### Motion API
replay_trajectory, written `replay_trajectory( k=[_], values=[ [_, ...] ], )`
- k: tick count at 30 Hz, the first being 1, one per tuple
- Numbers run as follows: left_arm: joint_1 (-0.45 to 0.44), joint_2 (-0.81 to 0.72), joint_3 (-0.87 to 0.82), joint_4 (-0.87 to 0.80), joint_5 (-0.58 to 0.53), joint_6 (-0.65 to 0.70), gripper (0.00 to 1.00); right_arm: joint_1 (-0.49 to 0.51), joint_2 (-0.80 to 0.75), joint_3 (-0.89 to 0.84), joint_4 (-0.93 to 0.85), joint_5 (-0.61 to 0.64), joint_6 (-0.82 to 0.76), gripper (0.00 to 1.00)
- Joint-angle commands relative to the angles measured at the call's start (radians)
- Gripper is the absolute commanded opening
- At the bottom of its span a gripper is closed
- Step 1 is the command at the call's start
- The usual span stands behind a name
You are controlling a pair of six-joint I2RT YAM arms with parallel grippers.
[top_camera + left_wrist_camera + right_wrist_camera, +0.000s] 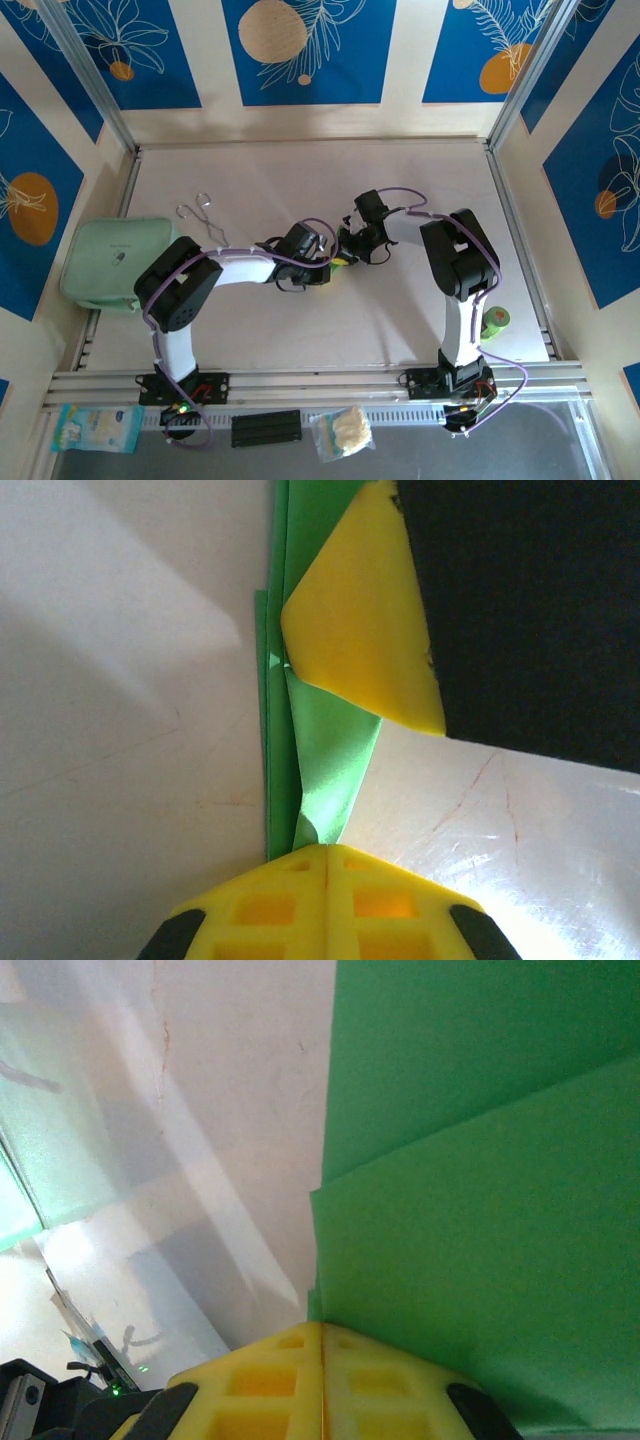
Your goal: Fold a paper plane with a square sheet of paper (pick it up from the middle)
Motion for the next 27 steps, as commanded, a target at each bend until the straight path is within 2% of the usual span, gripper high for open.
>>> replay_trajectory(
  k=[1, 16, 23, 27],
  values=[
    [0.003, -0.012, -0.027, -0.052, 0.028, -0.008, 0.0, -0.003, 0.049, -0.037, -0.006, 0.084, -0.024, 0.07],
    [0.002, -0.066, -0.105, -0.107, 0.085, 0.026, 0.0, 0.007, 0.083, 0.005, -0.09, 0.161, -0.029, 0.06],
    [0.007, -0.139, -0.068, -0.206, 0.027, 0.077, 0.0, 0.012, 0.077, 0.009, -0.09, 0.149, -0.03, 0.06],
    [0.009, -0.17, -0.03, -0.137, 0.015, 0.057, 0.01, 0.02, 0.069, 0.012, -0.084, 0.13, -0.023, 0.06]
  ],
)
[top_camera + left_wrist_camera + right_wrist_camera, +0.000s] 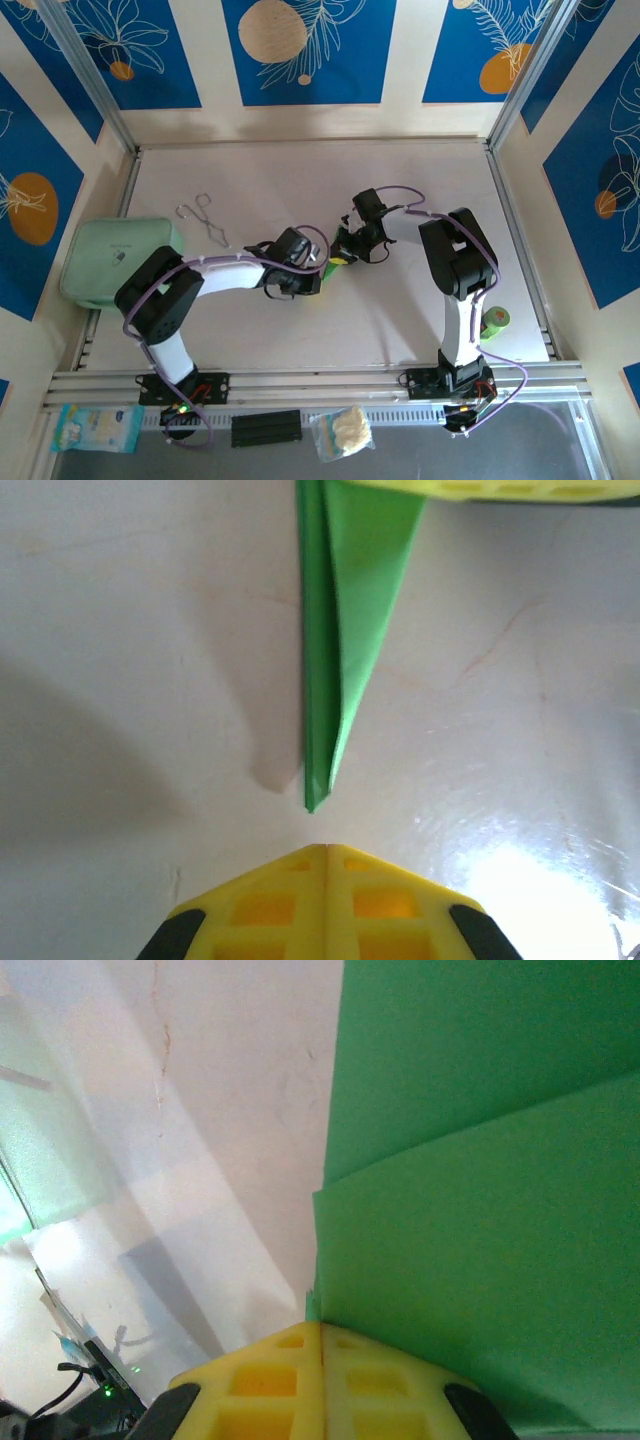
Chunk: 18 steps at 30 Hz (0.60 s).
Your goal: Fold a paper plane with a square sheet of paper (pick it up from the middle)
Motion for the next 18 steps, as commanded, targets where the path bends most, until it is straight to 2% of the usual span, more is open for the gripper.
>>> replay_trajectory(
  k=[1, 7, 18],
  values=[
    [0.005, -0.032, 0.046, 0.034, -0.021, -0.006, 0.01, 0.008, 0.055, -0.017, -0.045, 0.111, -0.008, 0.06],
    [0.01, 0.051, 0.081, 0.157, -0.039, -0.076, 0.01, 0.007, 0.059, -0.014, -0.04, 0.098, 0.003, 0.06],
    [0.021, 0.141, 0.118, 0.176, -0.054, -0.103, 0.0, 0.002, 0.057, 0.01, -0.034, 0.054, 0.015, 0.06]
  ],
)
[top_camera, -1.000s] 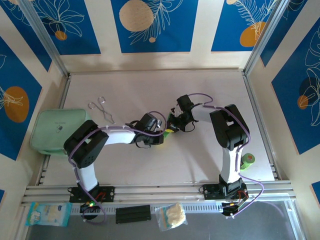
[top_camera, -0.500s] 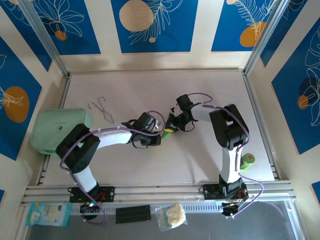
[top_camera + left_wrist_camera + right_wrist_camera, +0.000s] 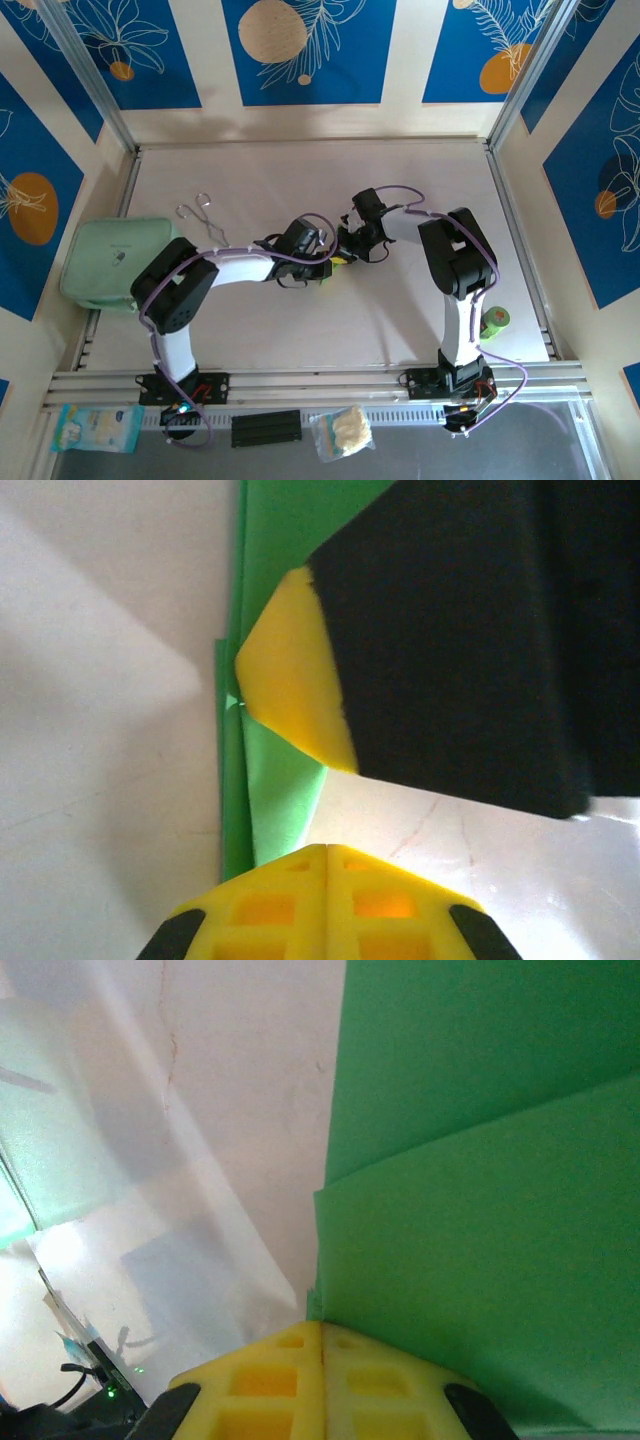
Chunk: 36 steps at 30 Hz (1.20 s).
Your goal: Fold a paper plane with a square sheet of paper (pick it up from the middle)
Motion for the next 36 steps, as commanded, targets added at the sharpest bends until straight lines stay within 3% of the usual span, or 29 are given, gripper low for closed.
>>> replay_trajectory(
  k=[1, 20, 36],
  values=[
    [0.01, 0.026, 0.031, 0.013, -0.009, -0.018, 0.0, 0.002, 0.048, 0.001, -0.033, 0.056, 0.012, 0.06],
    [0.014, 0.032, -0.055, -0.003, -0.036, -0.033, 0.0, -0.057, -0.016, 0.066, -0.009, 0.026, -0.054, 0.08],
    [0.032, 0.02, 0.05, 0.027, -0.003, -0.023, 0.03, -0.064, 0.054, 0.056, -0.051, 0.071, -0.048, 0.07]
  ],
)
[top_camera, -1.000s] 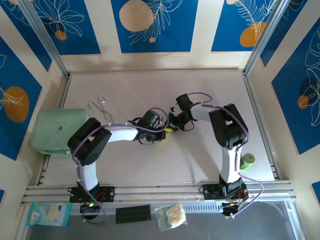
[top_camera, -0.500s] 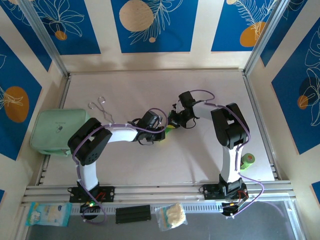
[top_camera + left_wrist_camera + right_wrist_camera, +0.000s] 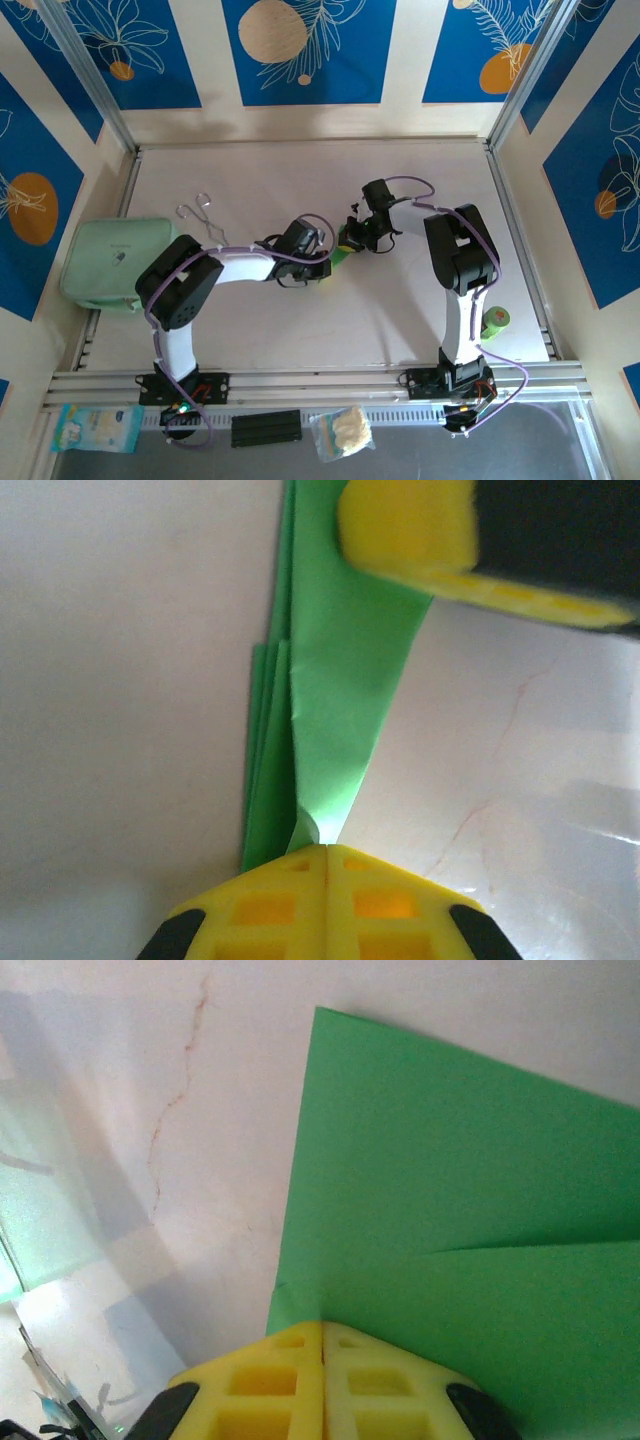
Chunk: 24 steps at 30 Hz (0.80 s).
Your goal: Fold a paper plane with a square sheet of paper (pick it up from the middle)
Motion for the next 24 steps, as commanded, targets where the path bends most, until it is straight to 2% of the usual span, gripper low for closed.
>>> replay_trajectory(
  k=[1, 14, 24],
  values=[
    [0.02, 0.007, 0.054, -0.009, -0.004, -0.002, 0.03, 0.008, 0.035, -0.005, -0.038, -0.003, -0.013, 0.07],
    [0.022, 0.096, 0.073, -0.011, 0.001, -0.011, 0.01, 0.03, 0.016, -0.05, 0.006, -0.074, 0.015, 0.07],
    [0.022, 0.085, 0.043, -0.095, -0.025, -0.028, 0.0, -0.02, -0.033, -0.039, 0.052, -0.059, -0.003, 0.07]
  ],
)
